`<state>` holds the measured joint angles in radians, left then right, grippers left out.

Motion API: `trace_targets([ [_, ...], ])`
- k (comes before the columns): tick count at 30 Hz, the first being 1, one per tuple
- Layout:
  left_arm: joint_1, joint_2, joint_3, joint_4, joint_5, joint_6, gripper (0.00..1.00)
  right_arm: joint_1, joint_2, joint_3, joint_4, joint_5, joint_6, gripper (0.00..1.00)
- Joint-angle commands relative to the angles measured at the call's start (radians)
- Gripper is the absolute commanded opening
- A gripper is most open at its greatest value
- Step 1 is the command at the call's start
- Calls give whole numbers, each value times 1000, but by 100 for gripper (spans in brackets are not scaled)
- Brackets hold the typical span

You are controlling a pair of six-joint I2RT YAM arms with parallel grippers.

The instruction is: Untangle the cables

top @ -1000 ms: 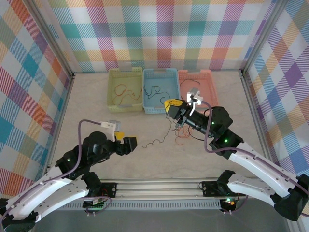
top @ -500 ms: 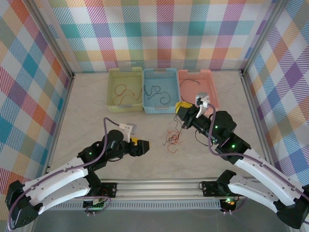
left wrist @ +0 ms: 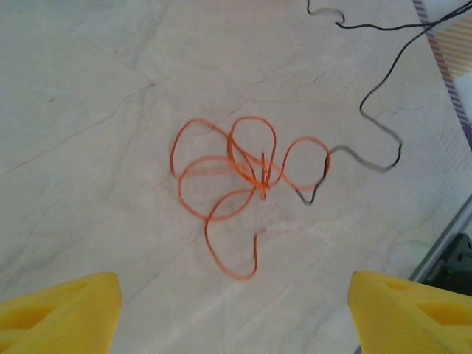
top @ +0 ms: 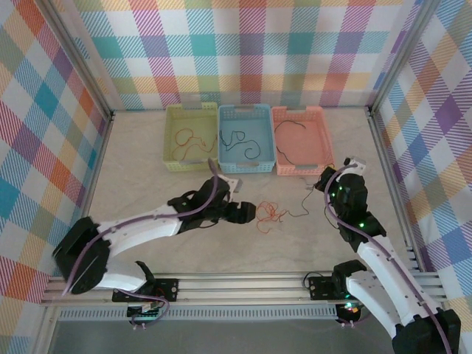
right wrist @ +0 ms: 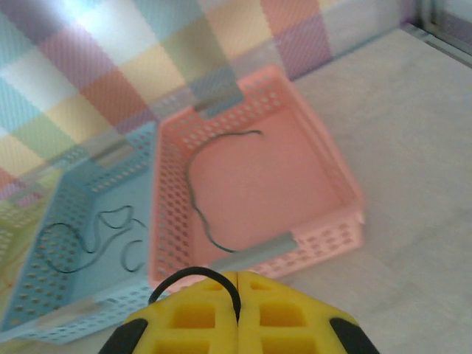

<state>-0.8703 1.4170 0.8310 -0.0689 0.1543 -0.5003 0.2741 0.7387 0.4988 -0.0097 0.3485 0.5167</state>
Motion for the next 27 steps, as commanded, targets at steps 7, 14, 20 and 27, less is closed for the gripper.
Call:
trace_targets([
  [7,-11,371,329,-137,-7,43,83,-41,-41,-79,69,17,25,0],
  [14,-29,510,470,-258,56,67,77,-46,-56,-100,74,1,32,0],
  [20,-53,604,596,-414,76,104,68,-47,-73,-101,61,2,32,0],
  [27,-53,649,647,-466,111,116,37,-47,-85,-105,51,3,32,0],
])
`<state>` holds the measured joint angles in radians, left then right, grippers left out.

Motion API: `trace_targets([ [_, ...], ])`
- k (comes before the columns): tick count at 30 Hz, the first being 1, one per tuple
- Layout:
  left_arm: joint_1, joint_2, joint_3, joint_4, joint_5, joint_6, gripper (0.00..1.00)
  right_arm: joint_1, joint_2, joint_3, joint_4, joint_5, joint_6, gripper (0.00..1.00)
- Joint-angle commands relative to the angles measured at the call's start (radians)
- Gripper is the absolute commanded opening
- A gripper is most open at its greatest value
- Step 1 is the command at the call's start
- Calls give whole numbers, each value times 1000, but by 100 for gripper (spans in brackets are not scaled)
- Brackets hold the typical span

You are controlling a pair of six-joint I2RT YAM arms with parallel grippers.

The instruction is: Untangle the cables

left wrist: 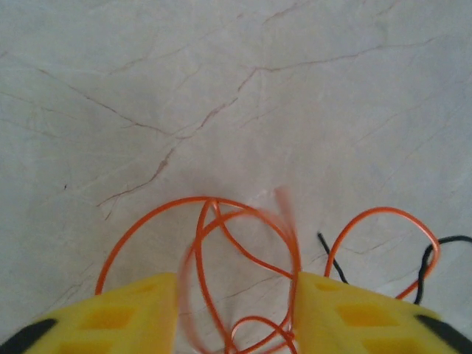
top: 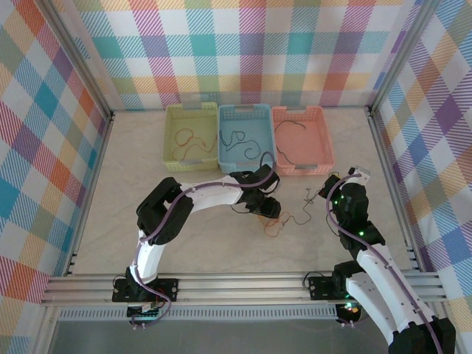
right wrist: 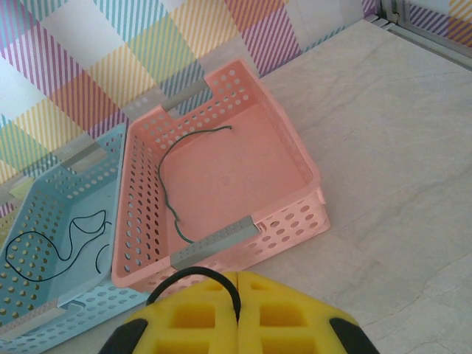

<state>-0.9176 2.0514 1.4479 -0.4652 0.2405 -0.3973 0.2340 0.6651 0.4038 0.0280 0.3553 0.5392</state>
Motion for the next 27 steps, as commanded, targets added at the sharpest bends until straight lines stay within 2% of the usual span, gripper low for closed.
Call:
trace_targets([
  [1,-6,10,27,-68,20,13,31,-7,-14,-10,11,-4,7,0],
  [4,-4,-21,5,-64,-32,11,7,-7,-25,-10,1,1,3,0],
  [6,3,-74,-39,-50,-102,10,0,-7,-36,-10,-10,10,2,0],
  [8,28,-148,-107,-19,-140,-3,0,-8,-54,-16,-20,29,3,0],
  [11,79,-263,-213,10,-133,-16,0,-9,-86,-27,-30,57,2,0],
  [16,125,-417,-343,-24,-195,5,0,-9,-110,-13,-87,116,8,0],
  [20,189,-548,-486,30,-237,-18,0,-10,-201,-34,-123,204,14,0],
  [22,236,-608,-560,80,-217,-40,0,-10,-255,-40,-148,252,14,0],
  [27,344,-718,-696,147,-202,-72,0,-22,-250,-17,-222,397,33,0],
])
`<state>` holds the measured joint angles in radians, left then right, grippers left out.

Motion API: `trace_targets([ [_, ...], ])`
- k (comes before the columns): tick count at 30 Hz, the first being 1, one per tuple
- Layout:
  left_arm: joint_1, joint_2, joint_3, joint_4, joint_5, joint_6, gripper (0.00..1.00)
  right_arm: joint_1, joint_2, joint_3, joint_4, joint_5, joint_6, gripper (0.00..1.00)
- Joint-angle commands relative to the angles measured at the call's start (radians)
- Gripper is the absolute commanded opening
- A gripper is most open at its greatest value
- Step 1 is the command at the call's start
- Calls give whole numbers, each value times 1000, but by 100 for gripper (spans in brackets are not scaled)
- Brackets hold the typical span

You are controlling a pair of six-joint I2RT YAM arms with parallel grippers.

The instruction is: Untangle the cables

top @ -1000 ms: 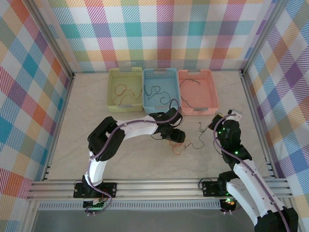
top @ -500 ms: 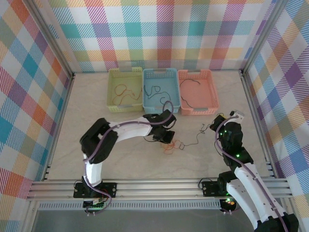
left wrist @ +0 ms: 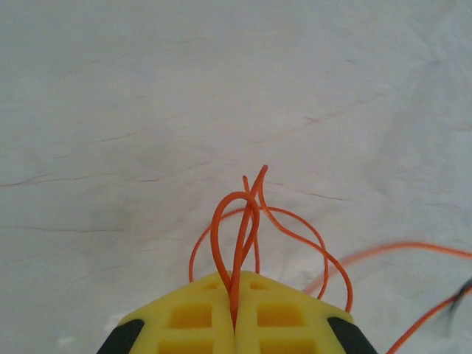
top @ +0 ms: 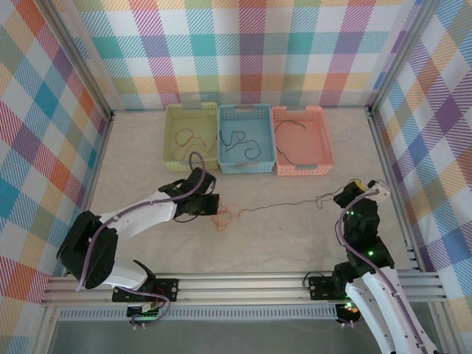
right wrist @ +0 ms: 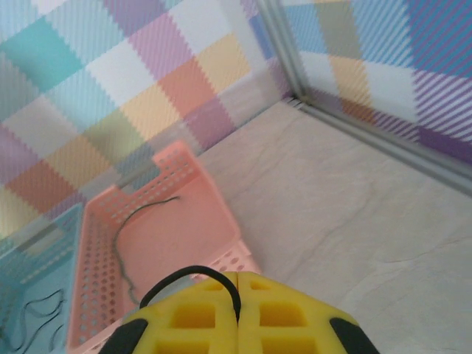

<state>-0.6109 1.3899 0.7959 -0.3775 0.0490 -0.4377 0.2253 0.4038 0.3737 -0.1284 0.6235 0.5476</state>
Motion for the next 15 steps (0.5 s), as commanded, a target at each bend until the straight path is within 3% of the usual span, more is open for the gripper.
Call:
trace_targets([
  [1,46,-82,-53,53,-18,-32,0,-19,25,21,-83,155,35,0],
  [4,46,-170,-76,29,-127,-27,0,-53,58,42,-124,216,62,0],
  [6,46,-209,-98,48,-134,-27,0,-75,67,29,-95,188,56,0],
  [15,46,-188,-113,91,-49,-38,0,-75,130,81,53,-218,-49,0],
])
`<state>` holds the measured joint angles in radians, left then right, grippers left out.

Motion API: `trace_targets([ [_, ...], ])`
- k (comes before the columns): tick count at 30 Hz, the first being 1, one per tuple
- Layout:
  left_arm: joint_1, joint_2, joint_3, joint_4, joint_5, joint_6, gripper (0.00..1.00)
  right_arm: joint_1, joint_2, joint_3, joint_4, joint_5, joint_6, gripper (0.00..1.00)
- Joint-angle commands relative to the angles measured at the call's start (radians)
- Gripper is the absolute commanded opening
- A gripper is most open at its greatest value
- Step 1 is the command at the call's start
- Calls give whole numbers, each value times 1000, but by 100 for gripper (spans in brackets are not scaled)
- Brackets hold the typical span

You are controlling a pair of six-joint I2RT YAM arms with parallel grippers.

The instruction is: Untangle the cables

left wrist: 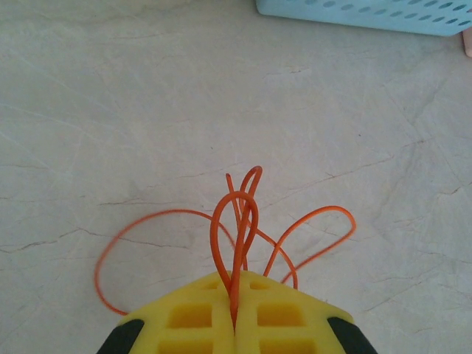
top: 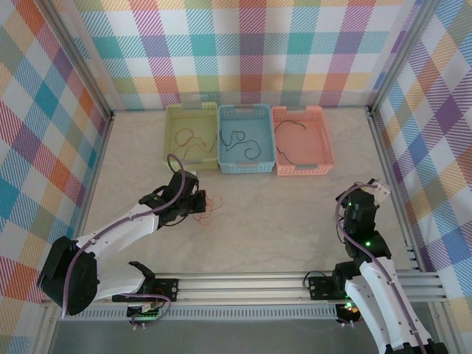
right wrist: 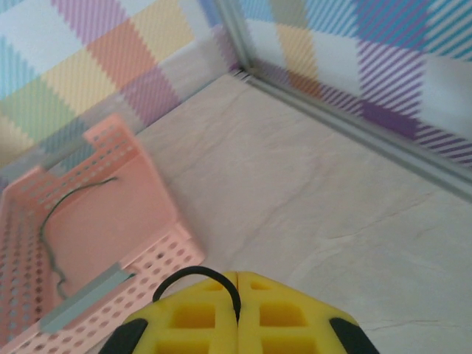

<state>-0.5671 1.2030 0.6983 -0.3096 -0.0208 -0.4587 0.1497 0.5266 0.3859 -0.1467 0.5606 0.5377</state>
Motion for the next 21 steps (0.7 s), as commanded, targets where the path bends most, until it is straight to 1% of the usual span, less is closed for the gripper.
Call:
trace_targets([
  [1,3,-6,-15,23,25,-16,0,1,18,105,60,-206,-46,0],
  [2,3,-12,-19,57,29,-19,0,1,29,144,44,-245,-46,0],
  [7,3,-16,-31,82,29,-22,0,3,142,338,17,-461,-11,0],
  [9,1,-10,-34,92,35,-22,0,9,205,406,49,-523,8,0],
  [12,-2,1,-30,97,48,-22,0,27,338,554,60,-566,6,0],
  [15,-4,7,-22,70,14,-14,0,65,482,728,53,-604,-21,0],
  [21,-5,10,-22,75,17,-12,0,114,777,1036,49,-669,-47,0],
])
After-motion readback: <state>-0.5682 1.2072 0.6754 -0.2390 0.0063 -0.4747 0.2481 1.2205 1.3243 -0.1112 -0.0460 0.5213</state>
